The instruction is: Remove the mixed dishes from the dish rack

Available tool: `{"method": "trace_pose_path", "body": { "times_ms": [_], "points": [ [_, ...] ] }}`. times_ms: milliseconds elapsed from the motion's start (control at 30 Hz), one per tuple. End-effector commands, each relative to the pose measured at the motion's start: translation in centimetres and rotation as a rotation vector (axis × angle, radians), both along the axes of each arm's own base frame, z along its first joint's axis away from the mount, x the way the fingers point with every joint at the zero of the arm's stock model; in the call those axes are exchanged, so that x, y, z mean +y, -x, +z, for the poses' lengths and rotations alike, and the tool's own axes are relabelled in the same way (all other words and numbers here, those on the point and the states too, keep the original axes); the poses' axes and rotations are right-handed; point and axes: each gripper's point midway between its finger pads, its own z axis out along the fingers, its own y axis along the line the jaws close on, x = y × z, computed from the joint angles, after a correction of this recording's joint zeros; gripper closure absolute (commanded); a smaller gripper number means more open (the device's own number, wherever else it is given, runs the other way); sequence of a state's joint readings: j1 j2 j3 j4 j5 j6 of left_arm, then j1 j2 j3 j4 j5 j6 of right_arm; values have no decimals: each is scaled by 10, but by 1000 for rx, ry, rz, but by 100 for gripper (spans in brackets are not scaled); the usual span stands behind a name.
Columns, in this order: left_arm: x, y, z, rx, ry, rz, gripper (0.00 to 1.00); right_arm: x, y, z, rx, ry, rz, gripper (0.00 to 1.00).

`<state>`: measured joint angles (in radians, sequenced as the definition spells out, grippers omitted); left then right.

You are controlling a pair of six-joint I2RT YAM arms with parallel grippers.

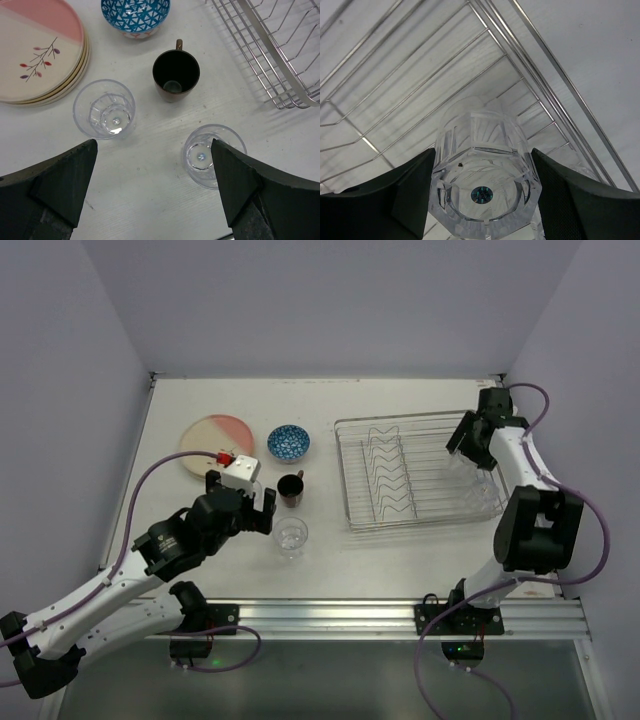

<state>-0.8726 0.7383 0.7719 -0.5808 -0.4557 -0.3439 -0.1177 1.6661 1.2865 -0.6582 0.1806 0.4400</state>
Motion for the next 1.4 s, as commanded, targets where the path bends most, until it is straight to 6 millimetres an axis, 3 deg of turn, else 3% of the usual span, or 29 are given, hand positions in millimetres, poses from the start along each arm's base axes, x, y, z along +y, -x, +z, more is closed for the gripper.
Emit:
{"method": "trace_pose_path", "body": {
  "times_ms": [0, 133, 167, 233, 300, 333, 367, 400, 433, 467, 500, 533, 567, 600, 633, 700, 933, 1033, 1233, 1367],
  "points": [
    [1, -8, 13, -52, 17, 27, 0, 17, -23, 75, -235, -57, 44, 60],
    [3, -11, 22, -74, 29, 49, 0, 55, -25, 118, -402, -188, 192, 61],
    [3, -11, 23, -74, 40, 51, 0, 75, -17, 132, -447, -259, 271, 61],
    [-7, -9, 34, -74, 89, 21, 0, 97, -11, 150, -508, -319, 365, 62],
    [-24, -3, 44, -52, 166, -45, 0, 131, 8, 168, -551, -420, 497, 62],
    [-35, -3, 59, -64, 231, -73, 0, 145, 11, 181, -601, -456, 559, 62],
    [-45, 0, 67, -55, 294, -98, 0, 161, 21, 179, -601, -526, 597, 62],
    [-65, 5, 85, -70, 384, -186, 0, 183, 36, 208, -702, -598, 726, 62],
    [-76, 9, 95, -78, 440, -235, 0, 193, 44, 217, -742, -644, 779, 62],
    [-86, 13, 106, -80, 506, -278, 0, 218, 63, 213, -720, -748, 840, 62],
    [-100, 24, 114, -76, 564, -368, 0, 230, 75, 236, -816, -768, 939, 62],
    [-110, 28, 140, -141, 657, -433, 0, 242, 91, 245, -842, -819, 1027, 62],
    [-117, 33, 152, -154, 719, -474, 0, 257, 107, 240, -811, -904, 1053, 62],
    [-125, 41, 171, -205, 788, -551, 0, 264, 116, 255, -883, -913, 1128, 62],
    [-128, 43, 177, -215, 818, -575, 0, 269, 128, 261, -904, -941, 1172, 63],
    [-136, 46, 190, -220, 873, -617, 0, 281, 147, 261, -883, -1026, 1211, 63],
    [-160, 55, 201, -190, 935, -745, 0, 305, 180, 270, -924, -1158, 1325, 64],
    [-164, 58, 202, -172, 948, -768, 3, 306, 183, 275, -968, -1166, 1344, 64],
    [-168, 72, 209, -156, 1009, -859, 21, 313, 190, 278, -988, -1183, 1380, 64],
    [-173, 78, 210, -131, 1026, -903, 51, 317, 192, 277, -994, -1191, 1390, 64]
  ]
}}
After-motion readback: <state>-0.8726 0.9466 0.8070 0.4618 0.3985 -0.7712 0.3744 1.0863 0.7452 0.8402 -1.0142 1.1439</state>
